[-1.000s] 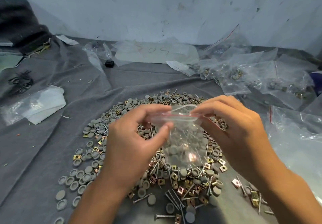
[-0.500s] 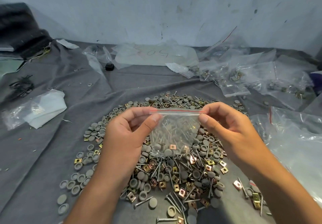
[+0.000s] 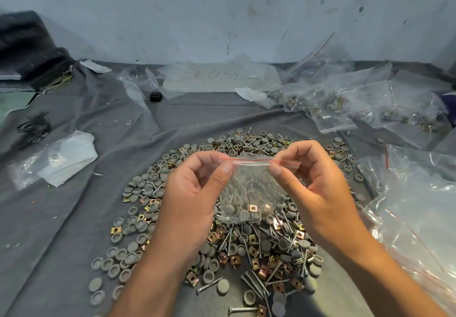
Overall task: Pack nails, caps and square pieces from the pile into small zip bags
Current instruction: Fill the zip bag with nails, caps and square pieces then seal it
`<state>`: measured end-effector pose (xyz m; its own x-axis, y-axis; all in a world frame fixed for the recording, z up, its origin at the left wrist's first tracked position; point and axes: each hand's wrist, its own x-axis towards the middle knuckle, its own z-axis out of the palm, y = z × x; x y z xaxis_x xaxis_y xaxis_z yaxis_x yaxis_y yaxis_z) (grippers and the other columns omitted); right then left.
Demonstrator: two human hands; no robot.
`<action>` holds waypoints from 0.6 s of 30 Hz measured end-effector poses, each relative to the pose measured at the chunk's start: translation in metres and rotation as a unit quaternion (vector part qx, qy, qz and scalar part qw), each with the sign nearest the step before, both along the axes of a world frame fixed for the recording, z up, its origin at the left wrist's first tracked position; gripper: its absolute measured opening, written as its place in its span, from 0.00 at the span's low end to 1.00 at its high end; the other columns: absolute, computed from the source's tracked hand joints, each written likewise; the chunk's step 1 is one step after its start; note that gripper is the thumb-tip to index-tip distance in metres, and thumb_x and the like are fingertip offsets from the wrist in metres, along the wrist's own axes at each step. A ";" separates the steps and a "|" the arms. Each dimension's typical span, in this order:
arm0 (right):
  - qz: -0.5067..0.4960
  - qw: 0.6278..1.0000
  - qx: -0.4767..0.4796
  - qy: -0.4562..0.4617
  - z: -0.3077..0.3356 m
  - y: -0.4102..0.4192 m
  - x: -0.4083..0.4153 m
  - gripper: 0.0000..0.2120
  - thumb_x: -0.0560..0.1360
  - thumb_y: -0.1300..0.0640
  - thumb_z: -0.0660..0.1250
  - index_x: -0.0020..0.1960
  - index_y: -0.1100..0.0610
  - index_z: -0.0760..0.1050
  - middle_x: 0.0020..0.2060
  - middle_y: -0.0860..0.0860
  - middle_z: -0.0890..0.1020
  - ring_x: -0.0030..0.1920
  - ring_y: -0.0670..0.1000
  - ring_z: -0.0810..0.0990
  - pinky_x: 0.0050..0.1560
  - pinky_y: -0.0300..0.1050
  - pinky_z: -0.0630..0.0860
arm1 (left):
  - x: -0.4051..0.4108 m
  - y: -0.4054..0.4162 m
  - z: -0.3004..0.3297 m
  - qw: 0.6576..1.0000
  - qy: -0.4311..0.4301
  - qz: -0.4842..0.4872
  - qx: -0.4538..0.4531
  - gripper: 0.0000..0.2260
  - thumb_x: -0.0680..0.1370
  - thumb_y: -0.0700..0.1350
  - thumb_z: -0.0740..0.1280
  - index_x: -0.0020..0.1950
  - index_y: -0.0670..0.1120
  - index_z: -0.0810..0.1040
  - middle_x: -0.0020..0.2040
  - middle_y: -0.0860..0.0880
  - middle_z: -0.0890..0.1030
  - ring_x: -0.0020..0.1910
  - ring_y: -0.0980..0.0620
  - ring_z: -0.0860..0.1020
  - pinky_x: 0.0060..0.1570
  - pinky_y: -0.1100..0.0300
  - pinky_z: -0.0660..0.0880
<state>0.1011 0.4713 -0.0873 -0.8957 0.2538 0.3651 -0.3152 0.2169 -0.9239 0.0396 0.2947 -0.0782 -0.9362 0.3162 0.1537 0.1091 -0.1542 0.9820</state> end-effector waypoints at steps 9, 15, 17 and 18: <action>-0.026 0.999 0.015 0.013 0.000 -0.005 0.002 0.10 0.76 0.46 0.72 0.52 0.44 0.73 0.46 0.50 0.82 0.46 0.54 0.81 0.48 0.58 0.80 | 0.003 -0.001 -0.001 0.999 0.039 -0.010 -0.013 0.11 0.70 0.50 0.75 0.50 0.55 0.79 0.48 0.48 0.85 0.49 0.50 0.83 0.49 0.63 0.78; -0.022 1.000 -0.004 -0.012 0.001 0.004 0.002 0.15 0.73 0.48 0.76 0.56 0.44 0.75 0.50 0.50 0.84 0.50 0.54 0.83 0.51 0.56 0.81 | 0.001 0.000 -0.003 0.999 0.035 0.001 -0.003 0.12 0.69 0.50 0.75 0.50 0.53 0.77 0.48 0.48 0.85 0.49 0.51 0.83 0.48 0.63 0.78; -0.027 1.000 -0.004 -0.009 0.002 0.007 0.002 0.16 0.73 0.48 0.76 0.57 0.44 0.75 0.49 0.51 0.84 0.48 0.54 0.83 0.50 0.56 0.81 | 0.001 0.000 -0.003 0.999 0.034 0.008 0.003 0.12 0.68 0.52 0.75 0.50 0.55 0.78 0.48 0.48 0.85 0.48 0.51 0.83 0.49 0.63 0.78; -0.027 1.000 -0.004 -0.007 0.003 0.007 0.002 0.16 0.73 0.46 0.76 0.57 0.45 0.75 0.48 0.51 0.84 0.47 0.54 0.83 0.49 0.56 0.81 | 0.001 0.000 -0.003 0.999 0.035 0.010 0.004 0.13 0.68 0.52 0.75 0.50 0.55 0.78 0.48 0.49 0.85 0.48 0.51 0.83 0.49 0.63 0.78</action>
<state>0.1033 0.4788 -0.0847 -0.8857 0.3049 0.3500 -0.2901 0.2250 -0.9302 0.0405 0.2945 -0.0809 -0.9293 0.2953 0.2216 0.1812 -0.1583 0.9706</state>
